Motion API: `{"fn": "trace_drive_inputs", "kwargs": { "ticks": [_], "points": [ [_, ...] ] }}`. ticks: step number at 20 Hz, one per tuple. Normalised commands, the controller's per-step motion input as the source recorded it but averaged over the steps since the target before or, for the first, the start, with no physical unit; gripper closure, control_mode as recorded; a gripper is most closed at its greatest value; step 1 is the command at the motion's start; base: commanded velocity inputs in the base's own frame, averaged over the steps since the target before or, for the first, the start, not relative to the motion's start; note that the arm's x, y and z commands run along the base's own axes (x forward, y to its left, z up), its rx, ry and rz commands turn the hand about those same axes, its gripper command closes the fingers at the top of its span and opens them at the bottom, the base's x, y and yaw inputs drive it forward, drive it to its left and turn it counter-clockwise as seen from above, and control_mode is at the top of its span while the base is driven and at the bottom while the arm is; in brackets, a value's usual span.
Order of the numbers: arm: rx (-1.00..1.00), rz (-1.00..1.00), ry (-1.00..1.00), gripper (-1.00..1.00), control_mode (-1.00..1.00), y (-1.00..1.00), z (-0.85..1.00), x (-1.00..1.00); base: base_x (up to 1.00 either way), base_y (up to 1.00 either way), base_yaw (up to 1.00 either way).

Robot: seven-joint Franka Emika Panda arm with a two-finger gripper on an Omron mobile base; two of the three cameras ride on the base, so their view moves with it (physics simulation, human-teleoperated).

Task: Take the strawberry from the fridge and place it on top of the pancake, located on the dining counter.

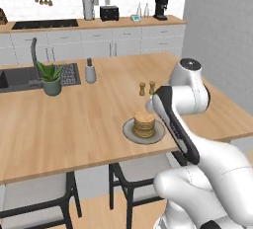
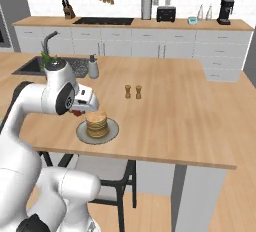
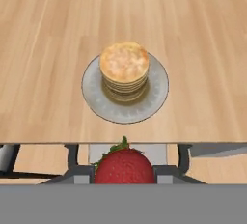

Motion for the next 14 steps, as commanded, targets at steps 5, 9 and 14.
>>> {"fn": "trace_drive_inputs", "kwargs": {
  "ticks": [5, 9, 14],
  "points": [
    [0.00, 0.07, 0.05, 1.00, -1.00, 0.00, -0.31, 1.00, 0.00, 0.00, 0.00],
    [0.00, 0.05, 0.06, 1.00, -1.00, 0.00, -0.38, 1.00, 0.00, 0.00, 0.00],
    [-0.01, 0.02, 0.00, 1.00, -1.00, 0.00, -0.59, 1.00, 0.00, 0.00, 0.00]
  ]
}}
